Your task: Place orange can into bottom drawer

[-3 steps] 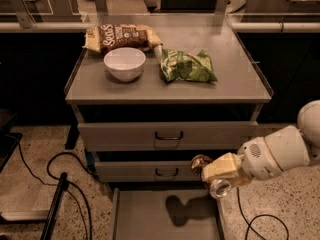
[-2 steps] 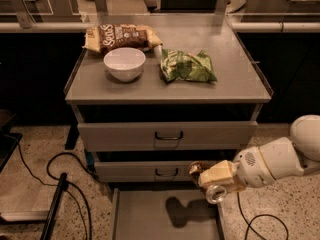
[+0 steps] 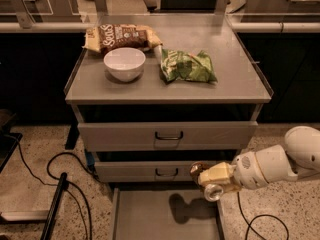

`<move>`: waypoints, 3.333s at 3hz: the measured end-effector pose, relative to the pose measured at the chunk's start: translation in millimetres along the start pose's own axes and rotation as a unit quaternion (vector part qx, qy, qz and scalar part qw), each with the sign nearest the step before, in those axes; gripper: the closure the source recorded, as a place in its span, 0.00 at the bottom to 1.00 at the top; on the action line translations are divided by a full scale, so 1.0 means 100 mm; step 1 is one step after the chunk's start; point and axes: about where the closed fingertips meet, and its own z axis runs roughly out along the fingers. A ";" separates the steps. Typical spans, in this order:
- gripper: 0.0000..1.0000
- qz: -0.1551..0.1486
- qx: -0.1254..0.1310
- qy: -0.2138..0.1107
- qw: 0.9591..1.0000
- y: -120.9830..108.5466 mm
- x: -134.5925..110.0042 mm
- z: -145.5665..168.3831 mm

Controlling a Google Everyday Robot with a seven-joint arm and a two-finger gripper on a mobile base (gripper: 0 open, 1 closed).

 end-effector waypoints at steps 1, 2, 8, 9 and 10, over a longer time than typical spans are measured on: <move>1.00 0.019 -0.012 -0.004 1.000 -0.15 0.01 0.17; 1.00 0.032 -0.012 -0.013 0.999 -0.31 -0.05 0.33; 1.00 0.148 -0.047 -0.030 0.987 -1.15 -0.03 1.49; 1.00 0.148 -0.047 -0.030 0.987 -1.14 -0.03 1.49; 1.00 0.165 -0.048 -0.038 0.984 -1.26 -0.03 1.60</move>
Offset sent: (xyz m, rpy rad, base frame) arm 0.0150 0.0025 -0.0705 0.0240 0.0318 -0.1088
